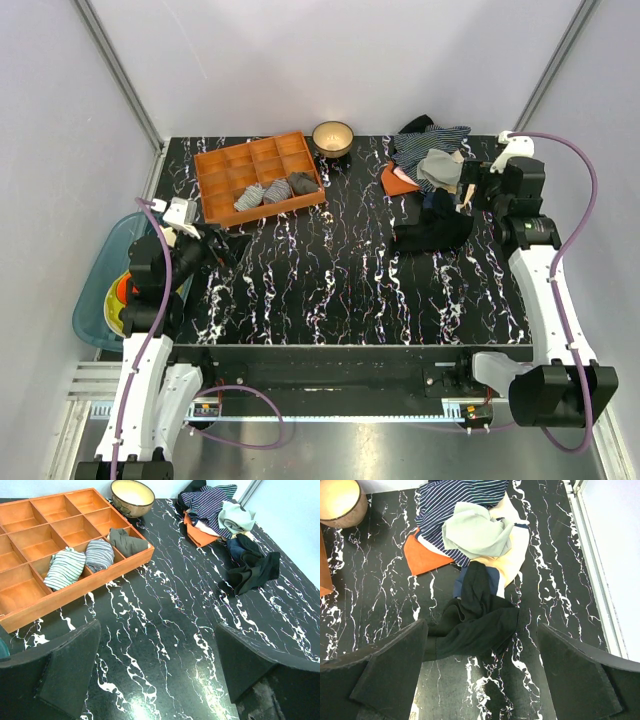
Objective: Roll the underwear
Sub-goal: Flatten out the underwear on the underwear.
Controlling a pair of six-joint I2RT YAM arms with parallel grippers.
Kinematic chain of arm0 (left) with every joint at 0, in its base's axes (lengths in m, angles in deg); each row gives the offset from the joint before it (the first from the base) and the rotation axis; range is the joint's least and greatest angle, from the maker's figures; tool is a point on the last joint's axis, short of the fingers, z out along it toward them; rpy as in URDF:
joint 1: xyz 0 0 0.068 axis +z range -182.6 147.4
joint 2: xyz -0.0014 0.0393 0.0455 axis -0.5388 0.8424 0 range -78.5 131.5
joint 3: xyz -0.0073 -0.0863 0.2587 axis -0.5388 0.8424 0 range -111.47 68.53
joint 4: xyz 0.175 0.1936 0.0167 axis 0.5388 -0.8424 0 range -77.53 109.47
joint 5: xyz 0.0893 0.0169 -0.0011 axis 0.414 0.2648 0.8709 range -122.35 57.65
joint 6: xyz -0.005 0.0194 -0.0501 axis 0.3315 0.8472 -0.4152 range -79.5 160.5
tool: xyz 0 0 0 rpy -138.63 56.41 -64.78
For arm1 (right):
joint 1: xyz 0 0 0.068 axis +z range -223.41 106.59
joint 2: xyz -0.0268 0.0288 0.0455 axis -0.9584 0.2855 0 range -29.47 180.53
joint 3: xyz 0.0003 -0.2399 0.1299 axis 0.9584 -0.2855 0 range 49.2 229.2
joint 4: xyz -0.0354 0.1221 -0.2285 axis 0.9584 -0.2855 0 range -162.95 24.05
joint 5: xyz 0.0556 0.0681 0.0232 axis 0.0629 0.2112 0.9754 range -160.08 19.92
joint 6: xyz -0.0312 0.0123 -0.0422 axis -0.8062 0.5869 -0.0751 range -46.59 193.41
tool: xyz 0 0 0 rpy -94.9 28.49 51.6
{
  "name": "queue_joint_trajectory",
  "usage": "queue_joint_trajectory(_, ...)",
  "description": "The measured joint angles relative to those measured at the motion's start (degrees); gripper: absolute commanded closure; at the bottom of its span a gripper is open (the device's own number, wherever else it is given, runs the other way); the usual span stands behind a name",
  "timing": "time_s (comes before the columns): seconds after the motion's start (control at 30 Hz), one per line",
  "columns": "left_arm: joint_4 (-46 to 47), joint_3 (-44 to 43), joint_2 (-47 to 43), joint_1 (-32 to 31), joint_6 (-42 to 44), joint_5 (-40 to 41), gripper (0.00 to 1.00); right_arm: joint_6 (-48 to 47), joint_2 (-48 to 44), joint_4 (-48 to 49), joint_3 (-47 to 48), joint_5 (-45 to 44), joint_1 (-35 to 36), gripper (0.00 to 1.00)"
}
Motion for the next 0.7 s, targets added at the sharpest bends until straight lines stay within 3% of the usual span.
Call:
queue_joint_trajectory(0.27, 0.0, 0.0, -0.2, 0.0, -0.1, 0.1, 0.01, -7.1, 4.7, -2.4, 3.1, 3.9, -0.1, 0.0)
queue_joint_trajectory(0.53, 0.1, 0.0, -0.2, 0.0, -1.6, 0.8, 0.01, -20.4, 18.4, -8.4, 12.7, 9.4, -0.1, 0.01)
queue_joint_trajectory(0.7, -0.1, 0.0, -0.2, 0.0, -1.8, 2.2, 0.01, -24.5, 28.2, -10.6, 19.1, 9.0, -0.3, 0.07)
